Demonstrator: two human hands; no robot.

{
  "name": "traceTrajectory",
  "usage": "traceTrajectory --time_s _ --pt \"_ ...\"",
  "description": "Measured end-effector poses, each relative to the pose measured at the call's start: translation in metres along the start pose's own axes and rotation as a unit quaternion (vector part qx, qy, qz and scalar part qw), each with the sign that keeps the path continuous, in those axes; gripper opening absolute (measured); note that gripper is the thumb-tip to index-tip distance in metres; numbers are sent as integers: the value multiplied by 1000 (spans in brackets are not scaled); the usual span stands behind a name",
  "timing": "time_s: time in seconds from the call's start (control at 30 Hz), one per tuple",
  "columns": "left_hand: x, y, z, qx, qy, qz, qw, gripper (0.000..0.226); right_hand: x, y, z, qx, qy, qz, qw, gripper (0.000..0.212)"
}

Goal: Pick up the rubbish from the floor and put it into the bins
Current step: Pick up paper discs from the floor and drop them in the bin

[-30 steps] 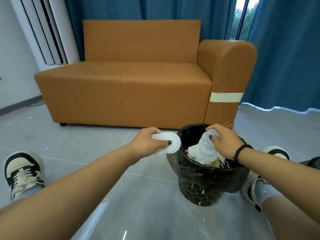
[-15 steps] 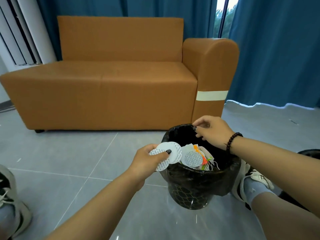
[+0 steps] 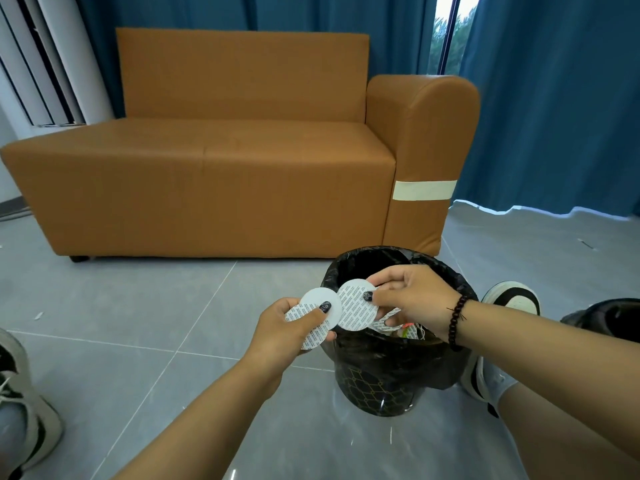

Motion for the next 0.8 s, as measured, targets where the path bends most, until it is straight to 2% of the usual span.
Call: traceTrajectory --time_s 0.1,0.17,0.23,0.33,0.43,0.63,0.7,0.8 --pt "3 5 -1 -2 7 2 1000 21 33 -3 17 50 126 -49 990 12" --pt "4 5 -3 -3 5 6 1000 21 59 -7 27 130 217 -145 957 10" --pt "4 3 -4 -3 0 12 1000 22 75 -4 34 173 249 -241 922 11" --pt "4 0 -7 -8 -5 27 1000 21 85 17 45 160 242 -313 904 14" --pt "6 -3 -8 -5 -3 39 999 16 81 31 51 142 201 -366 897 16" --pt "5 -5 -4 6 12 48 999 15 85 31 50 121 200 -381 895 12" --pt "1 -4 -5 16 5 41 999 19 83 30 47 115 196 -373 900 15" --pt "-4 -1 -5 -1 -6 50 999 26 70 14 37 133 186 -330 916 6"
Point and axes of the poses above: each hand's wrist, its own z-axis towards the middle knuckle, its own x-axis out of the back of the hand, y = z × x, the point moved 7 cm from there along z, towards the middle knuckle, and after that the axes turned 15 degrees about y, right-handed, at the moved point
